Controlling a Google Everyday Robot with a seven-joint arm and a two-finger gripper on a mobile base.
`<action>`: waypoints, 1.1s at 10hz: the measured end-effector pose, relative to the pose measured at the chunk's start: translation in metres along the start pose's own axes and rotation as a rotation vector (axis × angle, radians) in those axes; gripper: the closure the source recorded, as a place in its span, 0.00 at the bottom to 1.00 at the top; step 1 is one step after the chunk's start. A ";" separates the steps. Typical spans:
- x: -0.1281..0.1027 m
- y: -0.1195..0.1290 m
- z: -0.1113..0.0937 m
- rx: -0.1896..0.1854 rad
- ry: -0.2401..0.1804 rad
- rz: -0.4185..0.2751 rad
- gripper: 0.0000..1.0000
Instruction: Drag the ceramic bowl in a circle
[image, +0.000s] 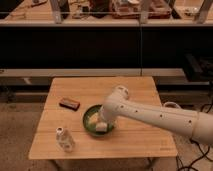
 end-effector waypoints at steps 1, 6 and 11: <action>0.021 0.007 -0.007 -0.021 0.017 -0.022 0.20; 0.112 0.027 -0.043 -0.119 0.050 -0.090 0.20; 0.101 0.040 -0.008 -0.056 -0.021 -0.108 0.20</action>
